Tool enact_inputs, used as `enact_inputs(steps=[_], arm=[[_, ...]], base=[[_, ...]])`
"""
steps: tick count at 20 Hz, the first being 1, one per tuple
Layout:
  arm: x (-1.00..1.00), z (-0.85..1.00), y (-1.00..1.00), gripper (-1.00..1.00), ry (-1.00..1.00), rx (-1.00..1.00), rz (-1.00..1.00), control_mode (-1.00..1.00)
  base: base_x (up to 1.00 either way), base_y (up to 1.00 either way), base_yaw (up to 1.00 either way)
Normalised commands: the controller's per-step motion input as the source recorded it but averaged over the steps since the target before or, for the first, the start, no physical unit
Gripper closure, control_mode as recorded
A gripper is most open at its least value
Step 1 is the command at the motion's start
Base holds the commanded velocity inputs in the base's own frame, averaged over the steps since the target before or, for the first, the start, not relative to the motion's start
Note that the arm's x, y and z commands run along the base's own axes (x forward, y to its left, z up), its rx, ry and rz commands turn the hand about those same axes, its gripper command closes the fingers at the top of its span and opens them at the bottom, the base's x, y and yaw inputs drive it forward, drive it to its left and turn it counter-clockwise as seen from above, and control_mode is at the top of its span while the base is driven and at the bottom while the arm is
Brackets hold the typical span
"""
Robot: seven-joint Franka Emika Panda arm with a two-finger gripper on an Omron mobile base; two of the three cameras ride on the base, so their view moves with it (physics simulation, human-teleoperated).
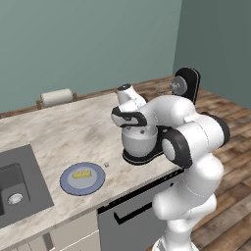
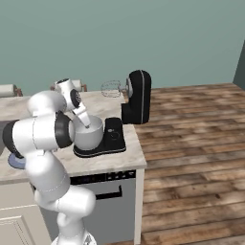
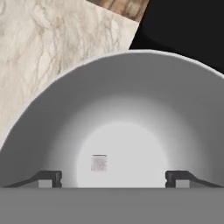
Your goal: Add butter and sugar cubes to the stand mixer bowl and then turn on the stand mixer to begin making frosting.
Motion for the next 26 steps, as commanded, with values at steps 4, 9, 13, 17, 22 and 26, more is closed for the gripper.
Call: enact_inputs(steps=[4,9,13,17,22,26], arm=[[-0.48,0.21,0.00,-1.00,-0.06,0.00,0.03,-1.00],[-0.59,0.35,0.00,-1.00,-0.03,0.00,0.04,-1.00],[-0.69,0.44,0.00,-1.00,-0.02,0.03,0.04,-1.00],[-0.76,0.39,0.00,-1.00,0.00,0.08,0.08,-1.00],[-0.69,0.19,0.00,-1.00,0.00,0.07,0.11,-1.00],[-0.60,0.04,0.01,-1.00,0.00,0.03,0.10,-1.00]], base=[[0.00,0.00,0.00],[0.00,0.00,0.00],[0.00,0.00,0.00],[0.00,0.00,0.00],[0.00,0.00,0.00],[0.00,0.00,0.00]])
